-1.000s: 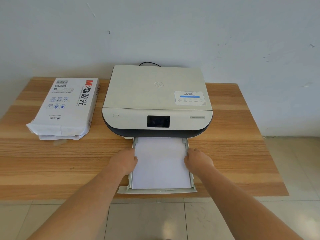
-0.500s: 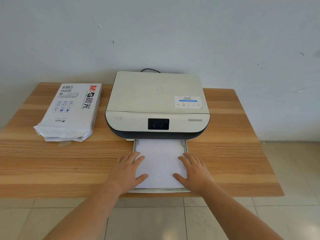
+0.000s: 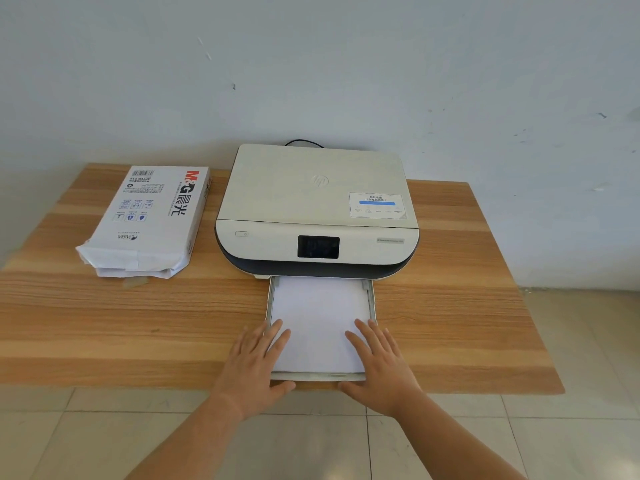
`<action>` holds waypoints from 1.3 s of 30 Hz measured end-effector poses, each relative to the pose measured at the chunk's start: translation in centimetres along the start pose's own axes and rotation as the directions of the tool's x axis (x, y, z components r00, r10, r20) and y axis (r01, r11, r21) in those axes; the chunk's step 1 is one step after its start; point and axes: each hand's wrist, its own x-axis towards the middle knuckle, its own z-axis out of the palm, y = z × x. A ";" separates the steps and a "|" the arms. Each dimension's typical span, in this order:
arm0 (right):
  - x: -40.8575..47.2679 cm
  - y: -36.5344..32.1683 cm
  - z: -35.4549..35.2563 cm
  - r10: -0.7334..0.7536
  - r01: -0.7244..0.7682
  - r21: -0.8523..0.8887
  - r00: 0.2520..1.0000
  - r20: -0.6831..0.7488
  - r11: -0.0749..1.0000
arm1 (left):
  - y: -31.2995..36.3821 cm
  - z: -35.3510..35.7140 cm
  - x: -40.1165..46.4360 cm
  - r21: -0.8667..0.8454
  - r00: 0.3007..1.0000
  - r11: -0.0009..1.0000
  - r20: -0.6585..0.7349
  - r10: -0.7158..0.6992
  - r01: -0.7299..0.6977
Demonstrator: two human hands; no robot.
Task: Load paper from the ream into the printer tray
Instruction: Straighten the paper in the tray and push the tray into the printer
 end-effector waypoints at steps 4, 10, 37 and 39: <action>0.3 0.1 0.1 0.011 -0.010 -0.025 1.000 0.022 1.000 | -0.1 0.6 0.2 0.010 1.000 1.000 0.013 -0.024 0.024; 0.3 0.9 -0.2 -0.002 0.002 -0.003 1.000 0.019 1.000 | 0.1 0.6 0.7 0.019 0.999 0.999 -0.014 -0.037 0.037; 2.7 1.7 -1.6 0.018 -0.017 -0.049 0.999 0.032 0.999 | -0.5 -0.6 3.2 0.068 0.995 0.996 -0.074 -0.059 0.065; 2.9 1.7 -1.8 0.023 -0.021 -0.053 0.999 0.034 0.998 | -0.6 -0.9 3.5 0.070 0.995 0.995 -0.072 -0.063 0.068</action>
